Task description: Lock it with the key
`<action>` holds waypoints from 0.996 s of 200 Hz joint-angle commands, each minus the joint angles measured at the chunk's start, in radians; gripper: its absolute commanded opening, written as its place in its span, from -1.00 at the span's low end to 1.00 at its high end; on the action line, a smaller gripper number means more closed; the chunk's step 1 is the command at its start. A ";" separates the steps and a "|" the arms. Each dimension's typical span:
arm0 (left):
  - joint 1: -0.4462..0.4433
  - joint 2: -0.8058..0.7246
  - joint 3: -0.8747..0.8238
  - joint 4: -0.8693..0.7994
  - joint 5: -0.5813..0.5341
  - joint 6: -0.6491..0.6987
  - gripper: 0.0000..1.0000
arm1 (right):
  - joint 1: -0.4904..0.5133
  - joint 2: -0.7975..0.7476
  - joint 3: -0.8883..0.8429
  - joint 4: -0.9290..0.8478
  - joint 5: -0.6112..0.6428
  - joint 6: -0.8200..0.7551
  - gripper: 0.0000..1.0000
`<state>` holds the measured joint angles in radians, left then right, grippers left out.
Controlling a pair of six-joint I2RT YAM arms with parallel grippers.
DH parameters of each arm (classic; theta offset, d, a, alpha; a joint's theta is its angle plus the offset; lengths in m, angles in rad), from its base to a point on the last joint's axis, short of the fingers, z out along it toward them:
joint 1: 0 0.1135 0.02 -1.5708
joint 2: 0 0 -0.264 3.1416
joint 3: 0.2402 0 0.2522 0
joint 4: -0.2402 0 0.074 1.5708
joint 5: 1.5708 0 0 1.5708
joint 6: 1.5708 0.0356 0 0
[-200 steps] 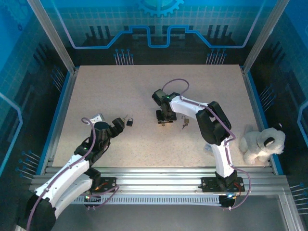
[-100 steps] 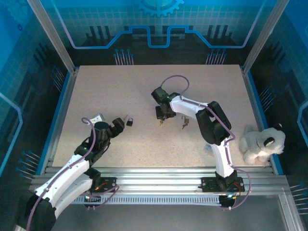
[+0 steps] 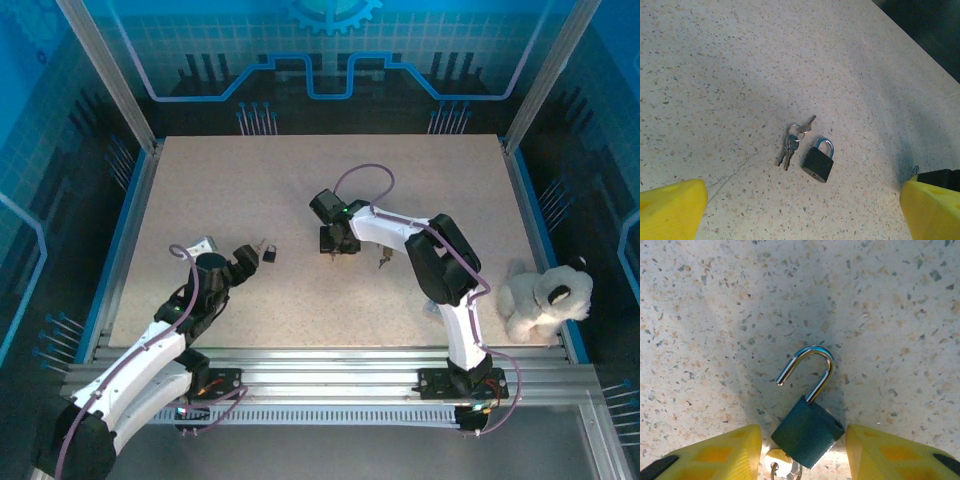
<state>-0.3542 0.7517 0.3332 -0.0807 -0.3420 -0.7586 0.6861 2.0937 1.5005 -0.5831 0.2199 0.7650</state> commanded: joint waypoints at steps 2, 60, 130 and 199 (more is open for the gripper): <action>0.006 -0.005 0.003 0.003 0.019 0.004 0.98 | -0.011 -0.007 0.013 -0.034 -0.019 0.062 -0.07; 0.006 0.000 0.003 0.004 0.020 0.007 0.99 | -0.020 0.021 0.069 -0.144 0.018 0.139 -0.14; 0.006 0.014 0.008 0.005 0.022 0.009 0.99 | -0.022 0.034 0.060 -0.141 -0.018 0.162 -0.23; 0.006 0.015 0.005 0.009 0.026 0.004 0.99 | -0.051 0.073 0.068 -0.101 -0.076 0.153 -0.22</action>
<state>-0.3542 0.7654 0.3332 -0.0803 -0.3344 -0.7586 0.6609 2.1254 1.5581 -0.6891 0.1783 0.9165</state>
